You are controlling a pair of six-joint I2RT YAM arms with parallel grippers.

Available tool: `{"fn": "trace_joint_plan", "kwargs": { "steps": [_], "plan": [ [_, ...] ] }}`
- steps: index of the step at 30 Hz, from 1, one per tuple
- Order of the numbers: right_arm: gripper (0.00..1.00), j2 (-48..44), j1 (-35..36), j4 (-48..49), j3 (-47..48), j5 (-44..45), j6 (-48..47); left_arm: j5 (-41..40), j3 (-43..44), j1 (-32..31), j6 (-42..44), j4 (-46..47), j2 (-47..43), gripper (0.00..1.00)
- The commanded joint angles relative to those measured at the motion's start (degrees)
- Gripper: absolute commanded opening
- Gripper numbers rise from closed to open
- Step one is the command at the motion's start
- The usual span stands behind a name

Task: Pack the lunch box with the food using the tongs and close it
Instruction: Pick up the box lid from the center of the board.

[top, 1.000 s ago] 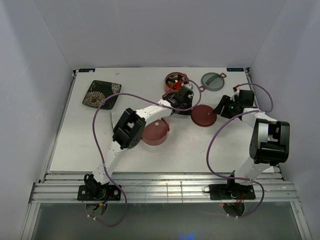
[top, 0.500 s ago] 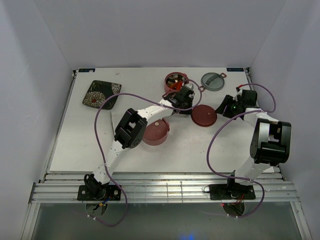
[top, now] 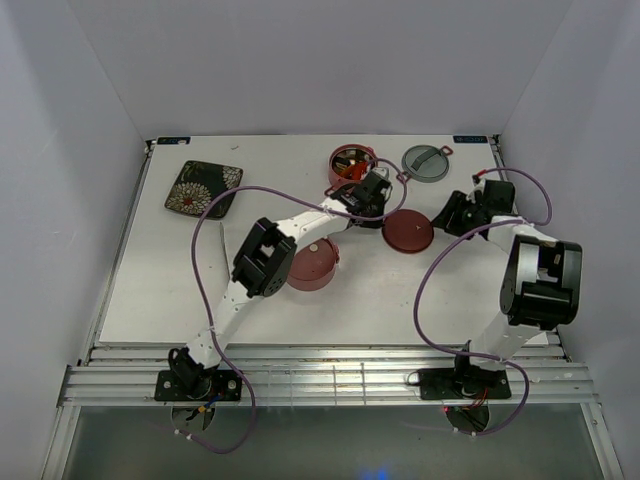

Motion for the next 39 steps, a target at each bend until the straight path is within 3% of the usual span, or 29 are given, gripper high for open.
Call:
{"fn": "trace_joint_plan", "kwargs": {
  "steps": [1, 7, 12, 25, 39],
  "plan": [
    [0.56, 1.66, -0.39, 2.03, 1.4, -1.52, 0.5, -2.35, -1.12, -0.32, -0.38, -3.54, -0.45, 0.08],
    [0.55, 5.97, -0.56, 5.35, 1.58, -5.29, 1.29, 0.8, -9.29, -0.32, -0.3, 4.97, -8.18, 0.18],
    [0.59, 7.9, -0.04, 6.34, 0.87, -7.32, 2.0, 5.63, -8.51, -0.15, -0.74, 7.1, -7.67, 0.25],
    [0.64, 7.73, 2.25, 10.99, -0.71, -13.29, 4.28, 6.61, -8.41, 0.29, -1.35, 6.83, -3.71, 0.2],
    [0.65, -0.27, 2.34, 13.55, -2.73, -16.82, 4.46, 6.61, -12.37, 0.29, -2.23, 9.03, -5.73, 0.19]
  ]
}}
